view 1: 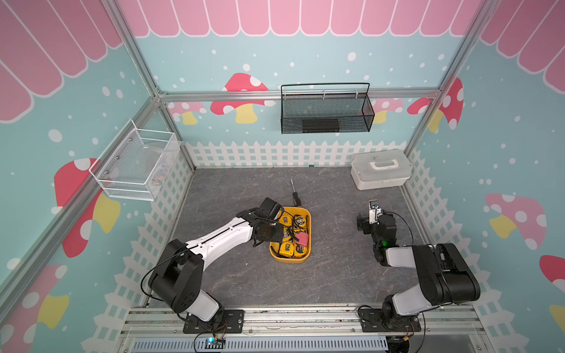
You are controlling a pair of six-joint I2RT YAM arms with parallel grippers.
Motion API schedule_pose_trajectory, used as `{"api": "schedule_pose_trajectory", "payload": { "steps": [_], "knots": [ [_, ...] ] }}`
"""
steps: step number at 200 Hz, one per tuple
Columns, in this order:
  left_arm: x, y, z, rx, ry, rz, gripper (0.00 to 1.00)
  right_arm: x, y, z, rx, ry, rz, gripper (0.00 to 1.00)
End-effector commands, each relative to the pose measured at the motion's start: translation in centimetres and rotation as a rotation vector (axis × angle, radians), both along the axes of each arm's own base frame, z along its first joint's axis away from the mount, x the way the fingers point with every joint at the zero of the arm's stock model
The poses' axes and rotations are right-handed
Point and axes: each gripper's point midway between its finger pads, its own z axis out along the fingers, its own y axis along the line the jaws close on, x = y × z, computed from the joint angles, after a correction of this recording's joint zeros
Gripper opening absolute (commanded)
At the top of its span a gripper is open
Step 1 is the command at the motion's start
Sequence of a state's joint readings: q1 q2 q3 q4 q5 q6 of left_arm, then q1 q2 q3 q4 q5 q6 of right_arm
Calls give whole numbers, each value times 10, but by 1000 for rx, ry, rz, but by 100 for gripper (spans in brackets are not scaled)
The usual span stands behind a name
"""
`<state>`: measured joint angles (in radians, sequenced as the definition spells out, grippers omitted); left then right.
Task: Take the tape measure out of the storage box
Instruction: Move the storage box to the center of the board.
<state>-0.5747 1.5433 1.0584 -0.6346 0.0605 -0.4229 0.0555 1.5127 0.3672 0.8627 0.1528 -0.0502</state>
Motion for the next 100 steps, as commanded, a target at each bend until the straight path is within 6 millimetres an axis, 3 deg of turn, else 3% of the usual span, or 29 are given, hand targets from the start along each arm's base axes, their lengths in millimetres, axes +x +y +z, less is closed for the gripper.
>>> {"api": "schedule_pose_trajectory", "payload": {
  "steps": [1,21,46,75,100],
  "knots": [
    [27,2,40,-30,-140,49,56,7,31,24,-23,19,159,91],
    [42,12,51,-35,-214,98,59,10,61,41,10,178,279,92],
    [56,31,40,-69,-208,208,60,3,112,55,82,263,496,92],
    [61,50,37,-70,-203,285,60,-9,167,65,119,353,647,91],
    [62,60,40,-45,-229,302,61,-24,216,70,51,432,774,90]
  ]
}}
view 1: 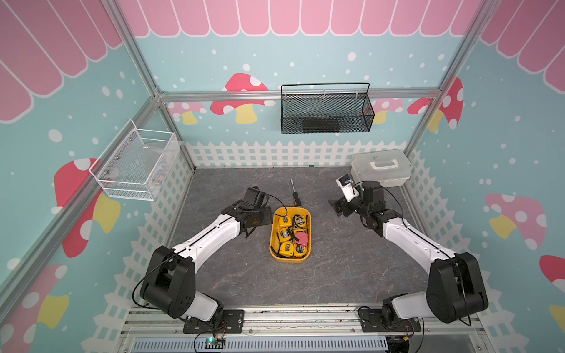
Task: Take the tape measure out of the storage box
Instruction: Move the storage box to the center of the board, then pick up the tape measure from the storage box.
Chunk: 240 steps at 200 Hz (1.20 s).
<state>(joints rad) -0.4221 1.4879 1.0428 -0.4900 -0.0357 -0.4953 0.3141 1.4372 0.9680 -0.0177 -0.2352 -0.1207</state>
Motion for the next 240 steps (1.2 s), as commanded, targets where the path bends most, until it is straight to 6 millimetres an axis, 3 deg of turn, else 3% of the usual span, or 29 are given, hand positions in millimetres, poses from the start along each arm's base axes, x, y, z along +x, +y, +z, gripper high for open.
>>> {"api": "schedule_pose_trajectory", "payload": {
  "steps": [1,32,45,97,240],
  "knots": [
    [3,8,8,6,-45,40,61,-35,42,-26,-70,193,157,90],
    [-1,12,5,9,-40,46,62,-62,89,-40,-182,261,339,88],
    [1,25,5,11,-41,83,62,-74,101,-49,-233,266,407,87],
    [-5,39,-3,-35,-5,126,64,-110,120,-74,-376,302,592,87],
    [-7,46,-9,-76,13,166,66,-96,132,-120,-578,361,675,88]
  ]
}}
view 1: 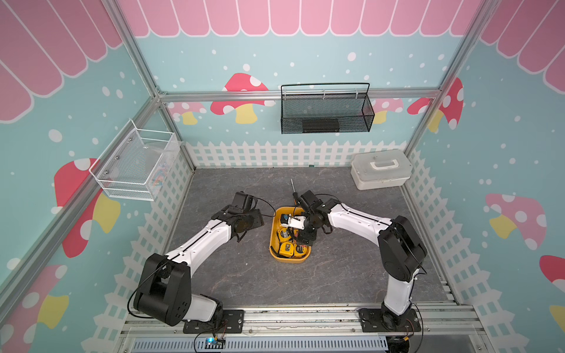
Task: Take the tape measure out of the storage box
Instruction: Pick up the tape measure from the storage box.
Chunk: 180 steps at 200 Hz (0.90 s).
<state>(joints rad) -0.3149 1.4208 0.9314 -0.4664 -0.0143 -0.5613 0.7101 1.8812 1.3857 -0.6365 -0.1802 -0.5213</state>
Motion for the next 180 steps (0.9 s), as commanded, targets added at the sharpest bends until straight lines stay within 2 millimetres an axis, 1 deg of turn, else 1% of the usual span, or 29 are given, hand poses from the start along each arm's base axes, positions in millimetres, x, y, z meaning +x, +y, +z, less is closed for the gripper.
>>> {"api": "schedule_pose_trajectory", "payload": {
  "steps": [1,6,56,75,96,123,145,160,161,163,180],
  "knots": [
    [2,3,7,-29,-26,19,66,-2,0,-8,-47,15,24,88],
    [2,3,7,-32,-25,18,66,-2,-1,-13,-57,25,26,88],
    [3,5,5,-41,-22,28,67,-6,-2,-24,-83,63,45,84],
    [2,5,4,-43,-18,29,67,-7,-4,-29,-98,70,46,81],
    [2,5,5,-49,-19,28,67,-5,-6,-27,-104,61,37,74],
    [4,3,10,-61,-33,16,67,0,-8,-17,-100,23,24,66],
    [6,1,11,-70,-31,9,67,3,-9,-8,-88,5,14,63],
    [6,0,12,-77,-31,6,67,4,-8,-1,-64,4,7,63],
    [6,0,12,-76,-30,7,67,5,-7,6,-52,-8,8,63],
    [6,0,12,-77,-32,7,67,4,-6,12,-41,-17,9,63],
    [7,-1,15,-81,-36,3,67,6,-3,30,6,-36,8,62]
  ]
}}
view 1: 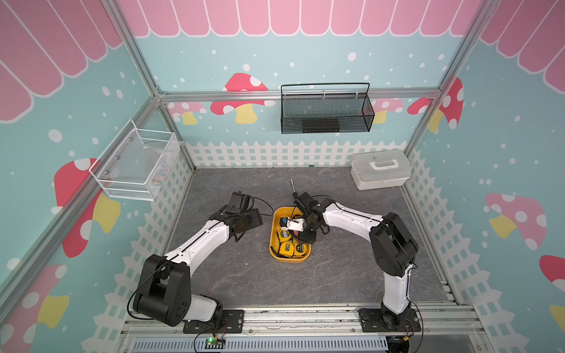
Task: Take the tape measure out of the storage box
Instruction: Pick up the tape measure from the storage box.
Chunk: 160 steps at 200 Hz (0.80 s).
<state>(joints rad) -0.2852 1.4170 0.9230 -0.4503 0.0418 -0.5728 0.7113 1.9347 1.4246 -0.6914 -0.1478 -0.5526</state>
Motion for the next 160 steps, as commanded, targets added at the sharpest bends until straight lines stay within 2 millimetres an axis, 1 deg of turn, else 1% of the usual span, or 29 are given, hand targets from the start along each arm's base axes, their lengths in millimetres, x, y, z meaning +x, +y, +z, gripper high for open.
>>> {"api": "schedule_pose_trajectory", "payload": {
  "steps": [1,22,44,55,65,96,117,134,154,160],
  "knots": [
    [5,-2,14,-27,-41,-3,67,5,3,45,82,-58,-11,62],
    [6,-4,18,-36,-48,-11,68,9,7,60,117,-76,-14,62],
    [8,-8,23,-55,-57,-26,68,9,9,69,143,-78,-11,61],
    [8,-12,25,-77,-62,-40,68,10,11,73,157,-82,-9,61],
    [10,-19,31,-116,-81,-64,69,10,12,77,173,-78,-11,61],
    [17,-50,62,-320,-189,-180,70,15,18,94,256,-72,-30,61],
    [19,-58,68,-432,-201,-195,70,18,21,102,308,-72,-46,61],
    [21,-71,74,-564,-224,-232,69,20,24,109,355,-62,-58,60],
    [22,-89,78,-743,-221,-272,65,23,28,117,406,-55,-69,60],
    [23,-92,76,-783,-207,-275,63,24,29,120,421,-51,-73,60]
  ]
}}
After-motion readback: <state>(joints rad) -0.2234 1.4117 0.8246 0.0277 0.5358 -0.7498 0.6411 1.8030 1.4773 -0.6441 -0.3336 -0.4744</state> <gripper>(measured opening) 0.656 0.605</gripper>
